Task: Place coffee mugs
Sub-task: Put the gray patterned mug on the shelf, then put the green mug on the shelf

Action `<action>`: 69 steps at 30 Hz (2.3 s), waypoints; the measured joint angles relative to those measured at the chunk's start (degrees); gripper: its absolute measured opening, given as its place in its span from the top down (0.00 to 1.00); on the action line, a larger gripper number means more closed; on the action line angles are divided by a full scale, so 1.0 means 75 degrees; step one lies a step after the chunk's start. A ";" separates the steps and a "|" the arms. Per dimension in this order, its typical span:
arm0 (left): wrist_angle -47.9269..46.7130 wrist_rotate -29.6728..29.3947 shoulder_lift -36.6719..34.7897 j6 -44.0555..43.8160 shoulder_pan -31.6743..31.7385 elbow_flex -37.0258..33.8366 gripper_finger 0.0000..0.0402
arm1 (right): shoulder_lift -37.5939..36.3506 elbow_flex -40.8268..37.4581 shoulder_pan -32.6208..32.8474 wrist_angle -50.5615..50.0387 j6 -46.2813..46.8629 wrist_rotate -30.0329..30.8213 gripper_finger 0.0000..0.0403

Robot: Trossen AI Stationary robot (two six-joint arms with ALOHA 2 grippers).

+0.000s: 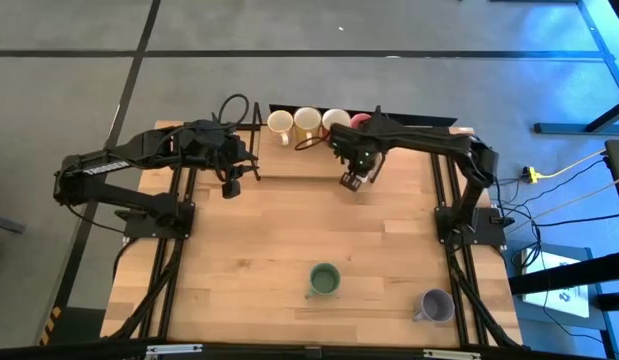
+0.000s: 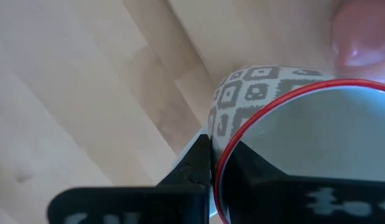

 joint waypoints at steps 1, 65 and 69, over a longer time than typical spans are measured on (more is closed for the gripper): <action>0.0000 0.0000 0.0000 -0.0004 0.0002 0.0000 0.75 | 0.0074 0.0000 -0.0047 0.0014 -0.0121 -0.0016 0.98; 0.0112 0.0877 0.0096 -0.0503 -0.0001 0.0017 0.75 | -0.0582 0.1338 0.2071 -0.0001 0.0087 0.0844 0.60; 0.0156 0.0984 0.0295 -0.0880 -0.0020 0.0017 0.75 | -0.0871 0.1335 0.3076 0.0035 0.0625 0.1012 0.60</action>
